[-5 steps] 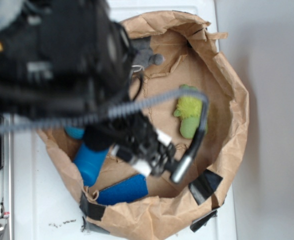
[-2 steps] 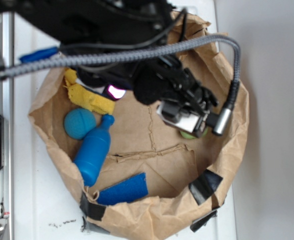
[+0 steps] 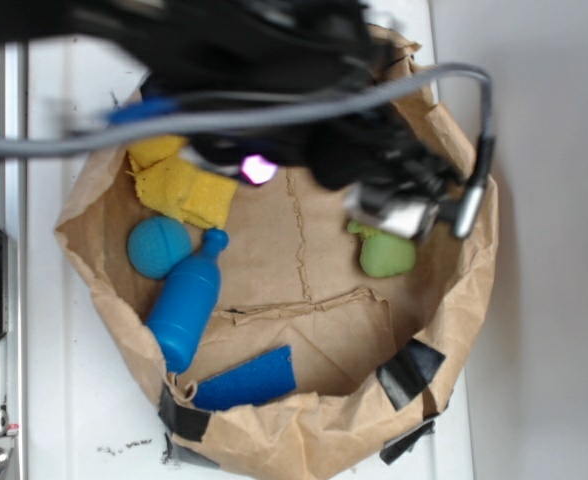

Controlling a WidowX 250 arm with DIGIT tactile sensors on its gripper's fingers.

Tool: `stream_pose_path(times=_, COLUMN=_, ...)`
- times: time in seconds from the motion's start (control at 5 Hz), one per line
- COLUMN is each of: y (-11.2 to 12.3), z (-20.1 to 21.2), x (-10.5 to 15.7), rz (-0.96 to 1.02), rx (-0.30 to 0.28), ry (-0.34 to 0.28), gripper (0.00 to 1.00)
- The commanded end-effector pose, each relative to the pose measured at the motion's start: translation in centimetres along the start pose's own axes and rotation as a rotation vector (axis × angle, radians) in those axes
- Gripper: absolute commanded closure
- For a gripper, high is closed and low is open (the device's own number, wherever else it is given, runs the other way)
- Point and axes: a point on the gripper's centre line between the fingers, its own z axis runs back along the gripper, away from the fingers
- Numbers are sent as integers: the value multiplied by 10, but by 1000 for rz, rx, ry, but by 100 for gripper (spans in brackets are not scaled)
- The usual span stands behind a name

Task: Grab the green animal.

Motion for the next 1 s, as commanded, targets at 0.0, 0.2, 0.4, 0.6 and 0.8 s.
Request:
stream_pose_path(times=0.0, y=11, z=-38, x=7, rz=-13, rx=50, ry=-33, gripper=0)
stream_pose_path(times=0.2, y=26, z=-64, x=5, rz=-29, rx=65, ry=-7, gripper=0)
stream_pose_path(times=0.4, y=32, z=-88, x=10, rz=-23, rx=79, ry=-9, gripper=0)
stream_pose_path(times=0.6, y=32, z=-94, x=14, rz=-10, rx=86, ry=6, gripper=0)
stream_pose_path(times=0.8, y=35, z=-87, x=21, rz=35, rx=49, ry=11, gripper=0)
